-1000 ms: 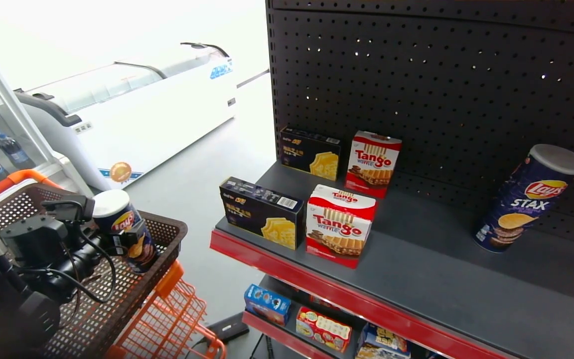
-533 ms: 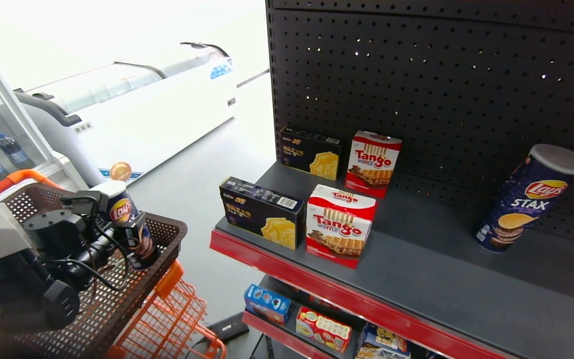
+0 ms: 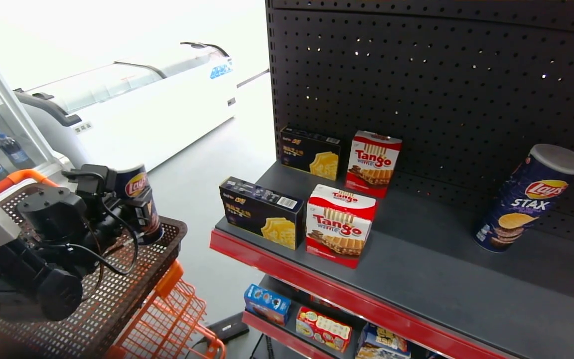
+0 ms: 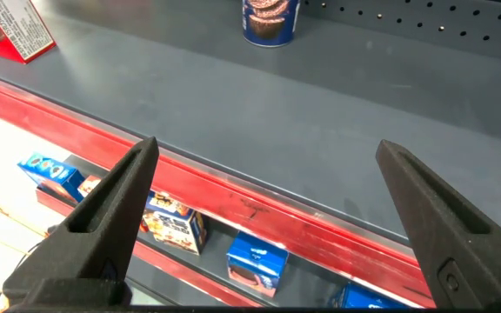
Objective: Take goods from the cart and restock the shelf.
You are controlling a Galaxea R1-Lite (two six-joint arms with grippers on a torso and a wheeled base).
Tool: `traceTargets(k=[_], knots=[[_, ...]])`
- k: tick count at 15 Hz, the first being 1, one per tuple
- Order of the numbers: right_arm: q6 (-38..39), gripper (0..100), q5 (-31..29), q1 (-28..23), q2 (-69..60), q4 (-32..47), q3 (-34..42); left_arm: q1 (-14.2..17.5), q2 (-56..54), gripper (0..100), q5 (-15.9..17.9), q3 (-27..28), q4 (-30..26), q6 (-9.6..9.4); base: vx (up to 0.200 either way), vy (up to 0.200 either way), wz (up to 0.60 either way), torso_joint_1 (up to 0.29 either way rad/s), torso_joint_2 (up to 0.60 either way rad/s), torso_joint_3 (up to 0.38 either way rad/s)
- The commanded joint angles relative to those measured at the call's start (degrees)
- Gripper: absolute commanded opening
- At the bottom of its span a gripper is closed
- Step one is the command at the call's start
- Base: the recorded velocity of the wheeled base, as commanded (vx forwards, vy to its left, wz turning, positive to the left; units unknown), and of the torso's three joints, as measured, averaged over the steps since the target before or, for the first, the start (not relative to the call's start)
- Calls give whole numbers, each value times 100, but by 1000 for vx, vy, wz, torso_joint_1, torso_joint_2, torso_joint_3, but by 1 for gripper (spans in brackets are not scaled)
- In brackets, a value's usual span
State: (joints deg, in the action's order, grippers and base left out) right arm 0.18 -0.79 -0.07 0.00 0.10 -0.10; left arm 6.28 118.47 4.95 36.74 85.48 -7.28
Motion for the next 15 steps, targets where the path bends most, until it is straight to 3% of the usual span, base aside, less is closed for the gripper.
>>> traceTargets(k=[1,3,6,7,8,9,10,11,12,13,14,15], knots=[[-1,100,0,-1,9,-1,1,-250,-1107,0,6,123,-471,-19,0,0,0,0,0,0],[-1,100,0,-1,9,-1,1,-470,-1608,0,-3,386,-919,25,0,0,0,0,0,0],[-1,100,0,-1,9,-1,1,-760,-2645,0,24,755,-2457,429,0,0,0,0,0,0],[-1,100,0,-1,9,-1,1,-944,-2838,0,41,870,-2800,447,0,0,0,0,0,0],[-1,100,0,-1,9,-1,1,-979,-2873,0,32,843,-2809,455,0,0,0,0,0,0],[-1,100,0,-1,9,-1,1,-1199,-2952,0,155,668,-2800,587,0,0,0,0,0,0],[-1,100,0,-1,9,-1,1,-1261,-3031,0,437,632,-2818,649,0,0,0,0,0,0],[-1,100,0,-1,9,-1,1,-1261,-3119,0,1017,624,-2923,666,0,0,0,0,0,0],[-9,100,0,-1,9,-1,1,-1269,-3119,0,1316,615,-2949,666,0,0,0,0,0,0],[-9,100,0,-1,9,-1,1,-1269,-3119,0,1316,615,-2949,666,0,0,0,0,0,0],[-1,100,0,-1,9,-1,1,-1331,-3137,0,1896,624,-2958,675,0,0,0,0,0,0],[-1,100,0,-1,9,-1,1,-1375,-3137,0,2028,632,-2958,675,0,0,0,0,0,0]])
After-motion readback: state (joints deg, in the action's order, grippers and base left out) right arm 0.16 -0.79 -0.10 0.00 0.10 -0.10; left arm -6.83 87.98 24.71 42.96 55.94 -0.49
